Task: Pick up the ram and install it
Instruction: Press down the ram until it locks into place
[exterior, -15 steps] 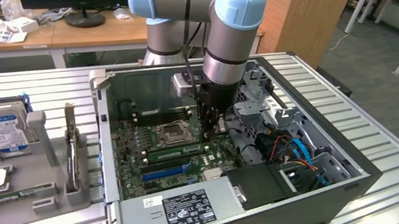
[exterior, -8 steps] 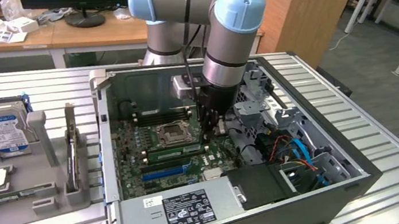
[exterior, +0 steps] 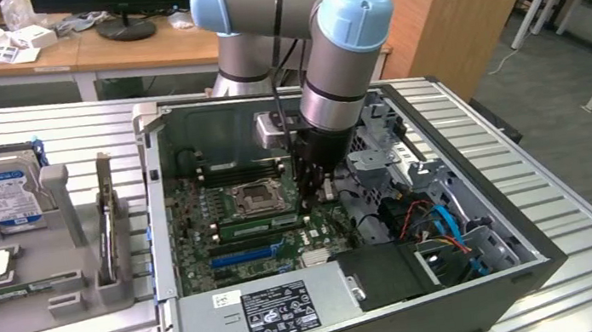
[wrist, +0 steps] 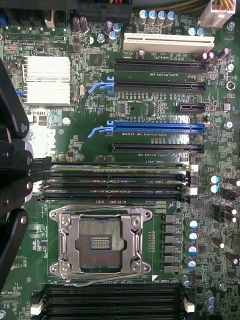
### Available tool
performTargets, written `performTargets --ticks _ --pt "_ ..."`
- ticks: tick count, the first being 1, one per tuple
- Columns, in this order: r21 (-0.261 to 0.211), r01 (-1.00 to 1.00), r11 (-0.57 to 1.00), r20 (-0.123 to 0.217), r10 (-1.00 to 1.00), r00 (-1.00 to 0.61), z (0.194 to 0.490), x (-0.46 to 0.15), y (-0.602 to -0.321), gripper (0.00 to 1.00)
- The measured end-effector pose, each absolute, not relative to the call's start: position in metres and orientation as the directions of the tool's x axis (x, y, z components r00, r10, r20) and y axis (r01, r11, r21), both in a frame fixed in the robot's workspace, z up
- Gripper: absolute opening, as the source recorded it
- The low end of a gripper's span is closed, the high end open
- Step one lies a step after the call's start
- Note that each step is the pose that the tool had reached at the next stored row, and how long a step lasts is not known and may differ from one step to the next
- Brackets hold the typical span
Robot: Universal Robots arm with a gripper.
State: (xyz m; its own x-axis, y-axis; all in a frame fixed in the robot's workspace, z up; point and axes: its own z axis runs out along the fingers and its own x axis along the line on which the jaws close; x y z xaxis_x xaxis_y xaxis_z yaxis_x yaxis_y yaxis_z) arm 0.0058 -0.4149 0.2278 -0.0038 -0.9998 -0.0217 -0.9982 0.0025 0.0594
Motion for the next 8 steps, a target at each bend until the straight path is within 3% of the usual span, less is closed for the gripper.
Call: performTargets --ticks 8 --pt "0.059 -0.998 0.002 -0.022 -1.000 -0.004 0.2263 0.0058 -0.4149 0.11"
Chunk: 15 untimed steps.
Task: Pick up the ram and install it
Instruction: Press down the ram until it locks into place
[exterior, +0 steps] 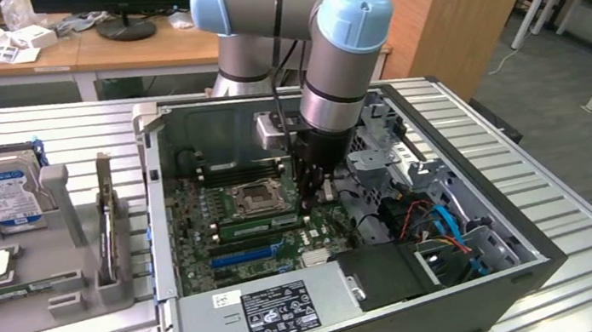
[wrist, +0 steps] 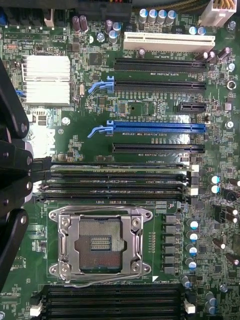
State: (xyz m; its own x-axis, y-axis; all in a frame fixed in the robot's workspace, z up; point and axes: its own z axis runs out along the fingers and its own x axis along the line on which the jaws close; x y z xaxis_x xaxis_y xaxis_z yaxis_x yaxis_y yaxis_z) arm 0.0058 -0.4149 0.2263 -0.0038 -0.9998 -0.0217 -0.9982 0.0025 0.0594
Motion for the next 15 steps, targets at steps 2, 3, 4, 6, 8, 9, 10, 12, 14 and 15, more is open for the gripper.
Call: performTargets --ticks 2,3,4,6,8,9,10,12,14,15 --pt "0.059 -0.998 0.002 -0.022 -1.000 -0.004 0.2256 0.0058 -0.4149 0.11" --pt "0.059 -0.998 0.003 -0.022 -1.000 -0.004 0.2255 0.0058 -0.4149 0.11" --pt "0.059 -0.998 0.002 -0.022 -1.000 -0.004 0.2255 0.0058 -0.4149 0.11" --pt "0.059 -0.998 0.002 -0.022 -1.000 -0.004 0.2255 0.0058 -0.4149 0.11" --pt "0.059 -0.998 0.002 -0.022 -1.000 -0.004 0.2248 0.0058 -0.4148 0.11" --pt "0.059 -0.998 0.002 -0.023 -1.000 -0.004 0.2245 0.0058 -0.4149 0.11" --pt "0.059 -0.998 0.002 -0.023 -1.000 -0.004 0.2243 0.0058 -0.4149 0.11" --pt "0.059 -0.998 0.003 -0.023 -1.000 -0.004 0.2243 0.0058 -0.4149 0.11" --pt "0.059 -0.998 0.002 -0.023 -1.000 -0.004 0.2241 0.0058 -0.4149 0.11" --pt "0.059 -0.998 0.002 -0.023 -1.000 -0.004 0.2237 0.0058 -0.4149 0.11"
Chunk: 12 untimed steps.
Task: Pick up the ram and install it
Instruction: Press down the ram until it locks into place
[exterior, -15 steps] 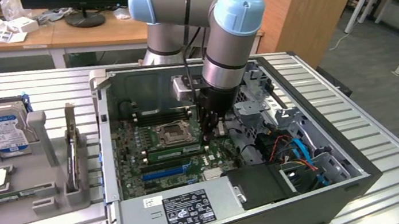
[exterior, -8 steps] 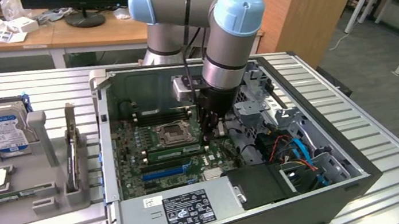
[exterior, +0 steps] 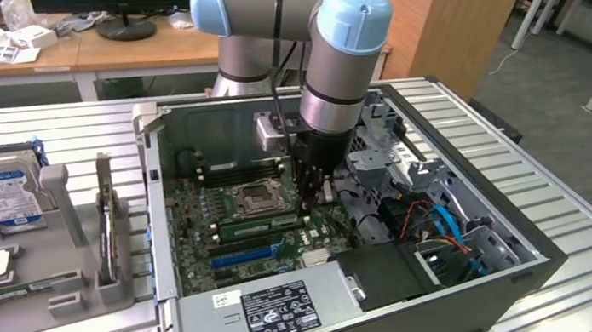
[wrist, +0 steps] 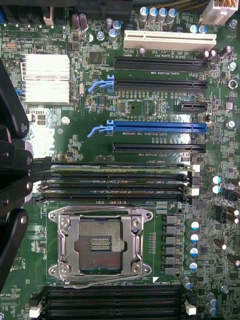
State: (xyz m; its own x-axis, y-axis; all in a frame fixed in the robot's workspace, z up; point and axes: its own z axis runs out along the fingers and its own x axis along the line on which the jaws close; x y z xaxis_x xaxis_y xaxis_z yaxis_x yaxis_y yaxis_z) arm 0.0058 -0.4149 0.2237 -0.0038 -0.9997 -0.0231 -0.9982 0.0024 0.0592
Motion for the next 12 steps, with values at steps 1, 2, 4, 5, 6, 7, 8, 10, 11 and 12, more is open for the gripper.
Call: performTargets --ticks 1,2,4,5,6,7,8,10,11,12 --pt "0.059 -0.998 0.002 -0.023 -1.000 -0.004 0.2236 0.0058 -0.4149 0.11" --pt "0.059 -0.998 0.002 -0.023 -1.000 -0.004 0.2235 0.0058 -0.4149 0.11" --pt "0.059 -0.998 0.002 -0.023 -1.000 -0.004 0.2235 0.0058 -0.4149 0.11" --pt "0.059 -0.998 0.002 -0.023 -1.000 -0.004 0.2235 0.0058 -0.4149 0.11" --pt "0.059 -0.998 0.002 -0.023 -1.000 -0.004 0.2231 0.0058 -0.4149 0.11" --pt "0.059 -0.998 0.002 -0.023 -1.000 -0.004 0.2225 0.0059 -0.4148 0.11" --pt "0.059 -0.998 0.002 -0.023 -1.000 -0.004 0.2223 0.0058 -0.4149 0.11" --pt "0.059 -0.998 0.002 -0.023 -1.000 -0.004 0.2224 0.0058 -0.4149 0.11" --pt "0.059 -0.998 0.002 -0.023 -1.000 -0.004 0.2224 0.0058 -0.4149 0.11" --pt "0.059 -0.998 0.002 -0.023 -1.000 -0.004 0.2223 0.0058 -0.4149 0.11"
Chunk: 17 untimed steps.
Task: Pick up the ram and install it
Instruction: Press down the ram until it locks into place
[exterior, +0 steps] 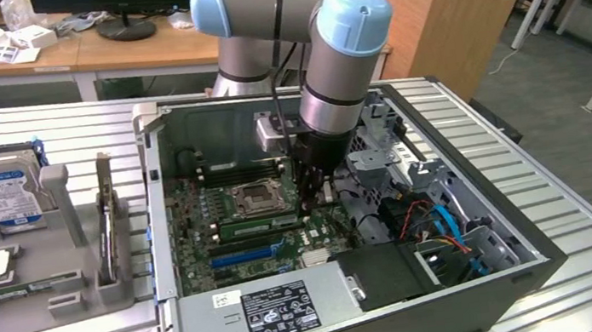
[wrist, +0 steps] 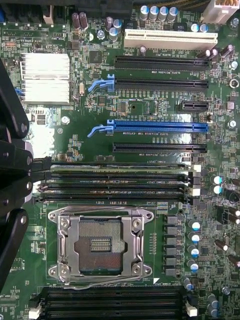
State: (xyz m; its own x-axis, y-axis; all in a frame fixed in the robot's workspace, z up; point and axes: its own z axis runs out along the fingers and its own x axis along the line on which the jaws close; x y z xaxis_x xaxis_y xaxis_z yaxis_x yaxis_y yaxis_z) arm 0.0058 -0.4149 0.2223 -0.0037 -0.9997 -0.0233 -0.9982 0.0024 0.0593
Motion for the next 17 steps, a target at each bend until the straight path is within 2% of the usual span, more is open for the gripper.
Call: performTargets --ticks 17 --pt "0.059 -0.998 0.002 -0.023 -1.000 -0.004 0.270 0.006 -0.415 0.11"
